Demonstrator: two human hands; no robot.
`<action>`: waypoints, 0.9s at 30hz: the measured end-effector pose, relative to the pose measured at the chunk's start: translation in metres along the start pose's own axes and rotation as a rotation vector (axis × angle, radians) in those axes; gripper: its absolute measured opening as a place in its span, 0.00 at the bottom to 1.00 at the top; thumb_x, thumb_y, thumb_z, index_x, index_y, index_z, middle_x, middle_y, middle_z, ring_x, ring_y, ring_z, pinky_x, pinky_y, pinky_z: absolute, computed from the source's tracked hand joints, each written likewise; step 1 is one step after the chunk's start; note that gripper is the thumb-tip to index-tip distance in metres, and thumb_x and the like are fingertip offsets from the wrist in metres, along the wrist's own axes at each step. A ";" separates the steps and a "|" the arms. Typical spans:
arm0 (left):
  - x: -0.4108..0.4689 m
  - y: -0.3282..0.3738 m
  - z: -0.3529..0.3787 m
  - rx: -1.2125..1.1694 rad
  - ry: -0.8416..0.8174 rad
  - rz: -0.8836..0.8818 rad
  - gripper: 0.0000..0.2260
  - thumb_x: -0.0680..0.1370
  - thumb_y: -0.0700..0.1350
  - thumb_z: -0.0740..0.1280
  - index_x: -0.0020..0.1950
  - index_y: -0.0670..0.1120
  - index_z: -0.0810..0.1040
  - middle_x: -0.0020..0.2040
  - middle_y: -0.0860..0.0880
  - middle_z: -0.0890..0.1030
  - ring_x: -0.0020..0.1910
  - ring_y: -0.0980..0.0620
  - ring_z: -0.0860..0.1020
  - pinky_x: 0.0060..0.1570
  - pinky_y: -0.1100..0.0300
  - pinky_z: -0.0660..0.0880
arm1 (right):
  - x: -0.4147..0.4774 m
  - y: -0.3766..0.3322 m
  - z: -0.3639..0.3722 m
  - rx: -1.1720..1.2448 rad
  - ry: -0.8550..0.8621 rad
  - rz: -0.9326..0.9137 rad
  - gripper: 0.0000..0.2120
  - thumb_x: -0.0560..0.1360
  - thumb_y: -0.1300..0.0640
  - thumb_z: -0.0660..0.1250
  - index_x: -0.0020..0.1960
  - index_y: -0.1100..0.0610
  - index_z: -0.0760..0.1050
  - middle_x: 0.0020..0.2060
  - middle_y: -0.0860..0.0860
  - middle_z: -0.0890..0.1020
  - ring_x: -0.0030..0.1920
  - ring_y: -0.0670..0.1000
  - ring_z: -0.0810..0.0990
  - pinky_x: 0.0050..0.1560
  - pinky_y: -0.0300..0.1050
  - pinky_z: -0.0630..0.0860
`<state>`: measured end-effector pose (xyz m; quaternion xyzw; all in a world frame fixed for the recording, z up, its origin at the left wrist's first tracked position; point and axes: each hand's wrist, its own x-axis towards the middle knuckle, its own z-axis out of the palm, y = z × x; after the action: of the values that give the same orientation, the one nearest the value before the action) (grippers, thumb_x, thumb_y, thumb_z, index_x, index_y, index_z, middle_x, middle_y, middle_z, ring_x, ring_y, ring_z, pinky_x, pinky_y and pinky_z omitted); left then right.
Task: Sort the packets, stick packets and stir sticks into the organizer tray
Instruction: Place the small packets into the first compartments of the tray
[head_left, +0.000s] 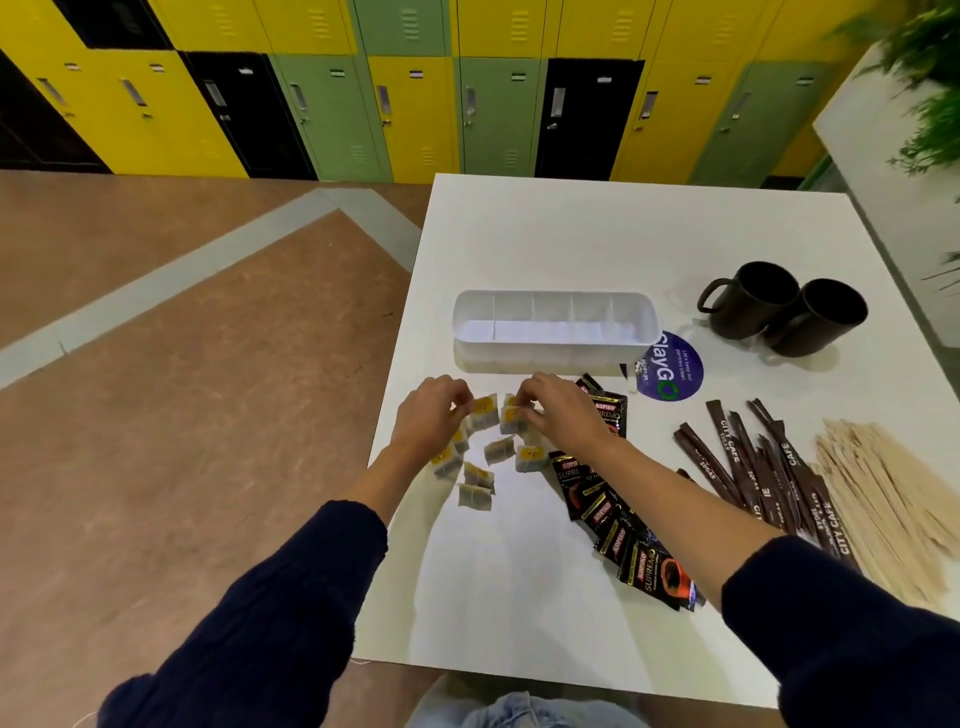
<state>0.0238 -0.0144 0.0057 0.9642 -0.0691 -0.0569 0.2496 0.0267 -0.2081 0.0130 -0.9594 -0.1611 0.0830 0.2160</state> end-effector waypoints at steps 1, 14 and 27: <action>-0.001 -0.002 -0.002 0.000 0.016 0.002 0.07 0.78 0.47 0.64 0.50 0.46 0.79 0.48 0.49 0.80 0.49 0.49 0.75 0.42 0.59 0.69 | 0.000 0.000 0.001 0.003 0.003 0.002 0.08 0.77 0.57 0.64 0.53 0.59 0.77 0.50 0.54 0.80 0.51 0.54 0.77 0.49 0.45 0.69; -0.016 -0.022 -0.010 -0.115 0.059 -0.113 0.07 0.77 0.46 0.64 0.49 0.47 0.81 0.47 0.50 0.81 0.43 0.52 0.79 0.44 0.54 0.77 | 0.002 -0.002 0.004 0.083 0.001 0.003 0.07 0.76 0.56 0.66 0.50 0.59 0.78 0.47 0.53 0.81 0.49 0.54 0.77 0.50 0.51 0.75; -0.019 -0.029 -0.007 -0.161 -0.030 -0.096 0.08 0.77 0.46 0.65 0.54 0.46 0.79 0.50 0.47 0.81 0.45 0.50 0.78 0.49 0.50 0.78 | 0.008 -0.004 0.006 0.117 0.035 0.017 0.11 0.76 0.62 0.65 0.57 0.56 0.69 0.46 0.53 0.83 0.47 0.54 0.80 0.41 0.48 0.76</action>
<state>0.0095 0.0165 -0.0010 0.9422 -0.0218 -0.0885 0.3224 0.0312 -0.1994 0.0090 -0.9479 -0.1438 0.0774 0.2735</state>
